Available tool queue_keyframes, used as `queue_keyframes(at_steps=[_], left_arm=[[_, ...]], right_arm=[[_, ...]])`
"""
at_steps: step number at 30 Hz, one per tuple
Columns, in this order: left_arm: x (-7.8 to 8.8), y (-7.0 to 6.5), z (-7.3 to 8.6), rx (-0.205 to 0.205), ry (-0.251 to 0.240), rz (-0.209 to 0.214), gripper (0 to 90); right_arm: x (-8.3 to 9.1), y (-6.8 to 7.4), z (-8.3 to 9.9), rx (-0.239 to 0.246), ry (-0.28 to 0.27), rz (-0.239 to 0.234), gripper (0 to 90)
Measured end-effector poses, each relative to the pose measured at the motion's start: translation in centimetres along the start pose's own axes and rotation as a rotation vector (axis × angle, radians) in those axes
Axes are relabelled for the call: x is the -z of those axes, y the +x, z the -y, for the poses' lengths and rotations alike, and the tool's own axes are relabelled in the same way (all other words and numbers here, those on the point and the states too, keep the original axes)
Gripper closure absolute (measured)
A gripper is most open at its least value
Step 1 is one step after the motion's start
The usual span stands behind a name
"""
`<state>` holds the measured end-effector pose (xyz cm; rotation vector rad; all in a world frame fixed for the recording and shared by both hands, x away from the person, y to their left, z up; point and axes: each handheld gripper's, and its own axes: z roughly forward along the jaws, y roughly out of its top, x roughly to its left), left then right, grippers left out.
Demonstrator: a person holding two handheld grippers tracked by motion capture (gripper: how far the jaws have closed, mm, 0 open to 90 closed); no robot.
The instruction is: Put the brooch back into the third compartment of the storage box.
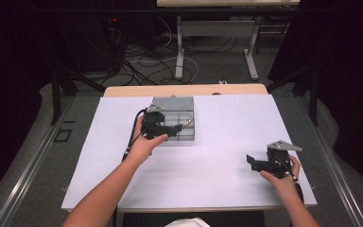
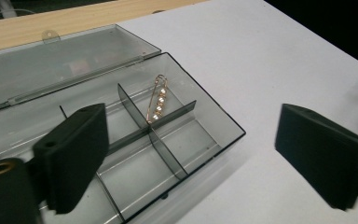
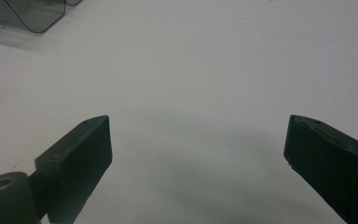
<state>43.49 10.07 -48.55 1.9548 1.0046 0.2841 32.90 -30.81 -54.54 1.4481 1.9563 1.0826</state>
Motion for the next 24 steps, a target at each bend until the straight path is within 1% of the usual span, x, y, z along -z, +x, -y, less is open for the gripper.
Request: queue_keyframes(at_steps=[1,2,3,4,5,7,8,9,13,14,15,17,19,20,21,24], left_arm=[[0.1,-0.1,0.1,0.003,-0.001,0.005,2.4],[0.3,-0.2,0.2,-0.006,-0.001,0.003,0.2],[0.5,-0.4,0.4,-0.002,-0.004,0.002,0.5],[0.7,-0.5,0.5,-0.011,-0.002,-0.001,0.5],[0.9,-0.5,0.7,-0.011,-0.014,0.003,0.5],[1.4,-0.6,1.0,-0.008,-0.017,0.003,0.5],[1.6,-0.6,1.2,-0.005,-0.026,0.001,0.5],[1.8,-0.6,1.4,0.002,-0.028,-0.004,0.4],[2.7,-0.5,2.3,-0.003,-0.028,-0.032,0.5],[2.8,-0.5,2.5,0.0,-0.027,-0.034,0.5],[2.9,-0.4,2.8,-0.005,-0.028,-0.031,0.5],[3.2,-0.4,3.3,0.003,-0.023,-0.041,0.5],[3.5,-0.4,3.8,0.004,-0.028,-0.045,0.5],[3.6,-0.3,4.1,0.007,-0.027,-0.046,0.5],[3.8,-0.4,4.3,0.015,-0.029,-0.046,0.5],[4.5,-0.2,5.1,0.011,-0.028,-0.047,0.5]], right_arm=[[0.0,0.0,0.0,0.001,0.0,0.0,7.3],[0.0,0.0,0.0,0.005,-0.002,0.0,7.3],[0.0,0.0,0.0,0.0,-0.001,0.0,7.3],[0.0,0.0,0.0,0.003,-0.001,-0.001,7.3],[0.1,0.0,0.0,0.004,-0.001,-0.001,7.3],[0.0,0.0,0.0,0.006,-0.003,0.0,7.3],[0.0,0.0,0.0,0.003,-0.001,0.0,7.3],[0.0,0.0,0.0,0.001,-0.001,0.0,7.3],[0.1,0.1,0.0,0.002,-0.002,-0.001,7.3],[0.1,0.0,0.0,0.008,0.0,0.0,7.3],[0.1,0.0,0.0,0.008,-0.002,0.002,7.3],[0.1,0.0,0.0,0.004,-0.002,0.0,7.3],[0.1,0.0,0.0,0.007,-0.003,0.002,7.3],[0.1,0.1,0.0,-0.002,-0.001,0.001,7.3],[0.1,0.1,0.0,0.002,-0.002,0.001,7.3],[0.2,0.1,0.0,0.001,-0.002,0.0,7.3]])
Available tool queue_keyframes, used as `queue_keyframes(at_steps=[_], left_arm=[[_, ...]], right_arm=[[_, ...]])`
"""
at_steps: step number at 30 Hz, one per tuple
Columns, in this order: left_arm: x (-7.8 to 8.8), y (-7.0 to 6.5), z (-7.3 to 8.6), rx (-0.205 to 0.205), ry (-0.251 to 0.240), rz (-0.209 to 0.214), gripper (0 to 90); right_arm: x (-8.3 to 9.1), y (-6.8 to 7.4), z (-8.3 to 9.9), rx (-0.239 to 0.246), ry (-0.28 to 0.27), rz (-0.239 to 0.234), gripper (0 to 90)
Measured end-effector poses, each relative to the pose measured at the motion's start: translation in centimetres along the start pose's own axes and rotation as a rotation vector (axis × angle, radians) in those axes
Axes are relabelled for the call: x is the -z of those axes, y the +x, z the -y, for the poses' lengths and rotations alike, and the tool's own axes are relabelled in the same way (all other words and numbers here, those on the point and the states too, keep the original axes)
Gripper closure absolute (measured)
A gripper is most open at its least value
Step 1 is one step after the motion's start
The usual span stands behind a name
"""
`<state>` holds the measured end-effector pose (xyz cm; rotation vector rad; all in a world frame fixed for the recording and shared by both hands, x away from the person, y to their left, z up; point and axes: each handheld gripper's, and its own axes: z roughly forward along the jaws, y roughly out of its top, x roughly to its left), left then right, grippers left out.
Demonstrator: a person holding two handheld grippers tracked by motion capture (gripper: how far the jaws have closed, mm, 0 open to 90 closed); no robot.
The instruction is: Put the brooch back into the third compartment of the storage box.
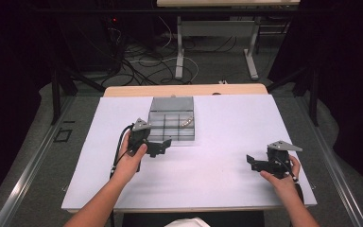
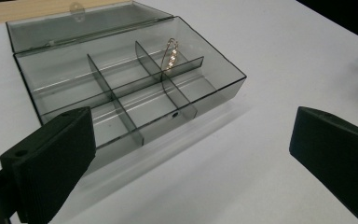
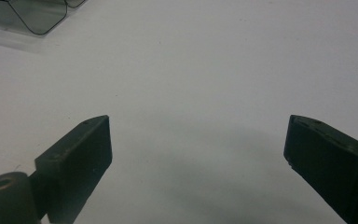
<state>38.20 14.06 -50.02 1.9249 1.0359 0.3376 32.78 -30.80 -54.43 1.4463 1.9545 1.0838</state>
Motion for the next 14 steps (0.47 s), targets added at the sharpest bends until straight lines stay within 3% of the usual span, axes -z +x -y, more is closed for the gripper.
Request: queue_keyframes(at_steps=[14], left_arm=[[2.3,1.1,3.1,0.051,0.007,-0.014,0.5]], right_arm=[[0.1,0.5,0.1,-0.011,-0.001,-0.005,7.3]])
